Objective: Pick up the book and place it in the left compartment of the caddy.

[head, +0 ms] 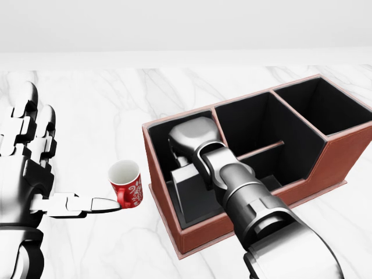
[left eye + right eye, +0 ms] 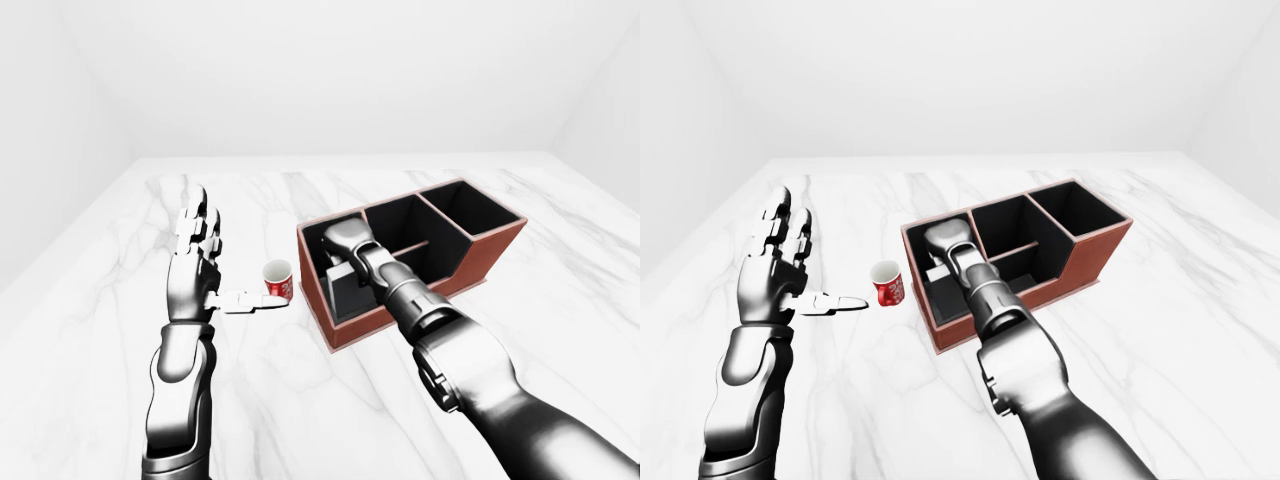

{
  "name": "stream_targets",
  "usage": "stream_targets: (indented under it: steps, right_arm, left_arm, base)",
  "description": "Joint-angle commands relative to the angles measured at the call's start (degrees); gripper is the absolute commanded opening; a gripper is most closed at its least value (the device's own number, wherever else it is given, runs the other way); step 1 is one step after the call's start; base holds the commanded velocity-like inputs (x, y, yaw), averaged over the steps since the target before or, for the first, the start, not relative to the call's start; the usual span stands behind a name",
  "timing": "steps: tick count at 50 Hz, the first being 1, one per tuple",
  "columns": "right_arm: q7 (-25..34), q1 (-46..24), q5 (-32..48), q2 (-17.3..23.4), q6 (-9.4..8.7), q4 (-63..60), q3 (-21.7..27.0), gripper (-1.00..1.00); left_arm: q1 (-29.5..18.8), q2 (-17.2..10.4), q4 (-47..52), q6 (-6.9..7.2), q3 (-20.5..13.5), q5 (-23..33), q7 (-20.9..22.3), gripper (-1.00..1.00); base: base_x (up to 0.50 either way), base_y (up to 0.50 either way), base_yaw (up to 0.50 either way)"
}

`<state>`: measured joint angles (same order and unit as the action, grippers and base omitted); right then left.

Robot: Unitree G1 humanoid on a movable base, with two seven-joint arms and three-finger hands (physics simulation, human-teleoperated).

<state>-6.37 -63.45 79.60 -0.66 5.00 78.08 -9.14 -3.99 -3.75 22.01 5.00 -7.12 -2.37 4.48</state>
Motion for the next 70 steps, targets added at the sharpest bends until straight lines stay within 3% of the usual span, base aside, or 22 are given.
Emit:
stream_targets:
  steps: [1, 17, 32, 38, 40, 45, 57, 62, 65, 70]
  right_arm:
    - [0.5, -1.6, 2.1, -0.6, 0.00, -0.2, 1.3, -1.00]
    - [3.3, -2.9, 1.4, -1.1, 0.00, 0.0, 2.0, -0.99]
    - [4.4, -1.5, 1.4, 0.2, 0.00, -0.4, 1.6, -0.39]
    - [4.0, -0.6, 1.6, 0.7, 0.00, -0.5, 1.2, -0.23]
    - [3.9, -0.2, 1.8, 0.8, 0.00, -0.5, 1.1, -0.03]
    - [4.2, -0.4, 2.0, 0.4, 0.00, -0.4, 1.1, 0.22]
    - [5.4, -1.4, 1.9, -0.1, 0.00, -0.2, 1.5, 0.33]
    - [5.6, -2.0, 1.7, -0.2, 0.00, -0.3, 1.7, 0.58]
    - [5.6, -2.6, 1.5, 0.5, 0.00, -0.8, 1.6, 1.00]
    - [6.6, -4.1, -0.1, 2.2, 0.00, -2.3, 2.1, 1.00]
  left_arm:
    - [0.1, 0.0, 0.3, 0.00, 0.0, 0.0, -0.1, 1.00]
    - [0.7, 0.0, 1.8, 0.00, -0.2, -0.1, 0.1, 1.00]
    - [-0.6, -0.3, 1.2, 0.00, -0.6, -0.2, -0.2, 1.00]
    - [-0.8, -0.3, 1.3, 0.00, -0.5, -0.1, -0.3, 1.00]
    - [-0.7, -0.3, 1.2, 0.00, -0.5, -0.1, -0.3, 1.00]
    - [-0.6, -0.3, 1.1, 0.00, -0.5, -0.2, -0.3, 1.00]
    - [-1.4, -0.6, 0.2, 0.00, -0.8, -0.3, -0.4, 1.00]
    - [-1.2, -0.5, 0.6, 0.00, -0.7, -0.4, -0.4, 1.00]
    - [-0.7, -0.5, 1.2, 0.00, -0.5, -0.3, -0.4, 1.00]
    - [-0.2, -0.3, 1.7, 0.00, -0.4, -0.1, -0.4, 1.00]
  base:
    - [0.00, 0.00, 0.00]
    - [0.00, 0.00, 0.00]
    - [0.00, 0.00, 0.00]
    - [0.00, 0.00, 0.00]
    - [0.00, 0.00, 0.00]
    - [0.00, 0.00, 0.00]
    - [0.00, 0.00, 0.00]
    - [0.00, 0.00, 0.00]
    - [0.00, 0.00, 0.00]
    - [0.00, 0.00, 0.00]
